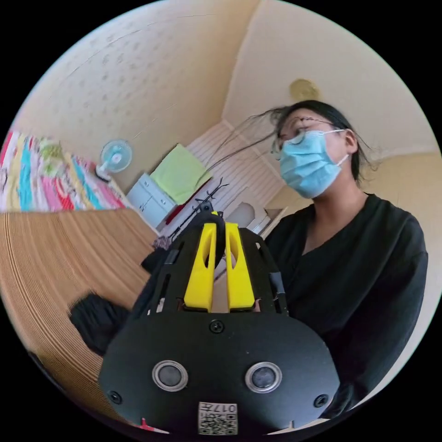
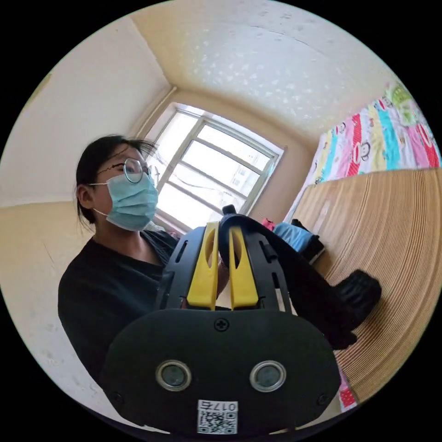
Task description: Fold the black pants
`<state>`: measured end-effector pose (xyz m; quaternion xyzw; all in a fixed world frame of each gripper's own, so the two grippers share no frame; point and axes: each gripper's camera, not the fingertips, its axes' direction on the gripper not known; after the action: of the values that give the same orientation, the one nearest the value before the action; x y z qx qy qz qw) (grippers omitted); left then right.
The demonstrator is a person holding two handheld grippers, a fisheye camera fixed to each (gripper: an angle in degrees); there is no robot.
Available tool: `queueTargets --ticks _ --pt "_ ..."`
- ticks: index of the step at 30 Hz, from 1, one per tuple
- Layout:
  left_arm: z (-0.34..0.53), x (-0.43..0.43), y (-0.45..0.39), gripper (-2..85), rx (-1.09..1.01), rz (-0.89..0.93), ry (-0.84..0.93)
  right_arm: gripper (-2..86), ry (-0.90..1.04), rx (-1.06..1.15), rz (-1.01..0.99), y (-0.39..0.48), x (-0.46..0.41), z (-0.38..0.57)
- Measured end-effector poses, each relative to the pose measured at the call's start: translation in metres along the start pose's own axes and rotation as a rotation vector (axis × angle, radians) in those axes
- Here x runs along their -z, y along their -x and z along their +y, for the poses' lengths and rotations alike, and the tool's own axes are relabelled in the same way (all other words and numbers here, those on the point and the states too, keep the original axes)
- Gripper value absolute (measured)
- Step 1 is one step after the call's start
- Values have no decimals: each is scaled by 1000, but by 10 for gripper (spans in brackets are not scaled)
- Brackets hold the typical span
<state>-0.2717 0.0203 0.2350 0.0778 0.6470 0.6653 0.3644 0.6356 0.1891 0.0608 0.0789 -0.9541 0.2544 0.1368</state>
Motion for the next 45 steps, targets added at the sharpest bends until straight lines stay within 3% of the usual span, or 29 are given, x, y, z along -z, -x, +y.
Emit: queueTargets --ticks 3,6,14,18,23,25,28,31,35,40,43,45 --pt "-52 -3 -16 40 -32 -37 -38 7 -14 115 42 36 -1 -37" --pt "-85 -8 11 40 27 -129 -44 7 14 120 224 26 -3 -73" --pt "-91 -11 166 40 275 -362 -15 7 32 -190 303 -157 -19 -119" --pt "-18 -27 205 41 272 -544 160 13 186 -242 511 -192 -59 -66" --pt "159 -45 252 50 681 -462 250 47 372 -527 598 -279 -105 115" --pt "237 -52 259 83 896 -452 274 75 365 -675 623 -300 -104 175" --pt "285 -45 257 115 1023 -438 197 121 306 -866 571 -320 -86 239" --pt "278 -30 270 126 1017 -445 77 137 143 -874 495 -328 -56 246" --pt "241 -19 321 153 955 -517 61 177 56 -794 502 -365 -33 198" --pt "203 -32 414 173 885 -587 149 205 109 -682 534 -425 -47 137" --pt "204 -58 427 152 837 -583 216 177 256 -688 524 -457 -75 134" --pt "214 -73 429 135 876 -548 229 162 247 -684 530 -455 -81 143"
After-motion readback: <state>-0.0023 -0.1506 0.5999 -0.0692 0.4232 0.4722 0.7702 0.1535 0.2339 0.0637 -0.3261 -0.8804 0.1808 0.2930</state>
